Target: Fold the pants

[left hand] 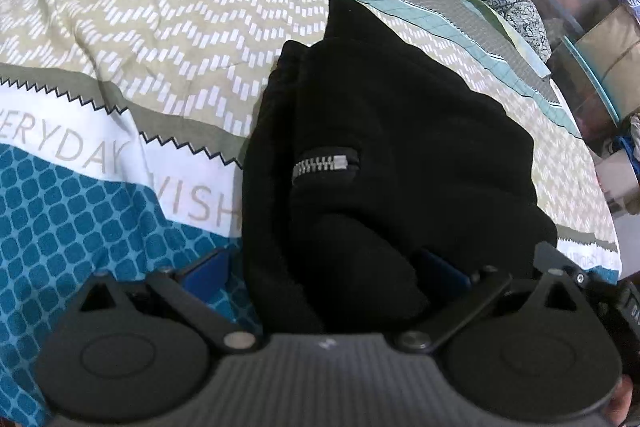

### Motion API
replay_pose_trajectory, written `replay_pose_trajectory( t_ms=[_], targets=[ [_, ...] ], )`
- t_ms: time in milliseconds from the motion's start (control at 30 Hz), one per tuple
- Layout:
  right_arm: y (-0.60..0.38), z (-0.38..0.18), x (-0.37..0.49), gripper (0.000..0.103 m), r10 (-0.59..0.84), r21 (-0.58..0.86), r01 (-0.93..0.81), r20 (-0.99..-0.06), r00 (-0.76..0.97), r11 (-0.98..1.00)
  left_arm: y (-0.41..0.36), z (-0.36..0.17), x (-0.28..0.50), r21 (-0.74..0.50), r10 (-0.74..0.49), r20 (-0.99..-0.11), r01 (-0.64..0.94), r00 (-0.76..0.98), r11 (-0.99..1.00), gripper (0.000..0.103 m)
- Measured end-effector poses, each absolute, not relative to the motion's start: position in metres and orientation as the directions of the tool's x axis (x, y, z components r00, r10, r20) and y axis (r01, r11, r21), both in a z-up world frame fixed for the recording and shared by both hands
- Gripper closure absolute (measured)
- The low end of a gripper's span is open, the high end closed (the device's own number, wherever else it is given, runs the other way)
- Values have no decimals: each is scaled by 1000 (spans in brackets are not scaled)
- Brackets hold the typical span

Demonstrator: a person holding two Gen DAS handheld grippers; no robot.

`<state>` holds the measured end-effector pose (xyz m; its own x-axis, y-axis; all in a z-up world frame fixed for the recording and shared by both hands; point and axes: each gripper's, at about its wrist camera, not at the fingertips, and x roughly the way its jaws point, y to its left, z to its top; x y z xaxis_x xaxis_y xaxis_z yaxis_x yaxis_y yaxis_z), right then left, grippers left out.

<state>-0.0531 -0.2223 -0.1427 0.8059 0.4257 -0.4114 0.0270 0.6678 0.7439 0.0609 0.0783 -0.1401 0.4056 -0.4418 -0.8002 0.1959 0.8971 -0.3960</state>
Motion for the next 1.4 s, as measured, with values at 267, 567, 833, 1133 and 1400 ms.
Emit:
replay_pose_trajectory(
  t_ms=[267, 567, 833, 1133, 1400],
  targets=[
    [-208, -146, -40, 0, 406, 720, 34, -430, 807, 694, 82, -143, 62, -400, -456, -789, 218, 412, 890, 0],
    [-208, -148, -35, 0, 396, 715, 43, -435, 809, 698, 84, -143, 58, -403, -466, -774, 233, 429, 885, 0],
    [-205, -146, -25, 0, 375, 711, 101, -479, 793, 695, 83, -144, 58, -404, -466, -772, 233, 433, 885, 0],
    [-170, -92, -15, 60, 390, 602, -80, -406, 827, 795, 84, -107, 65, -470, -542, -697, 273, 469, 840, 44],
    [-191, -42, 65, 69, 349, 487, -211, -211, 913, 847, 64, -25, 151, -431, -560, -571, 361, 600, 827, 44]
  ],
)
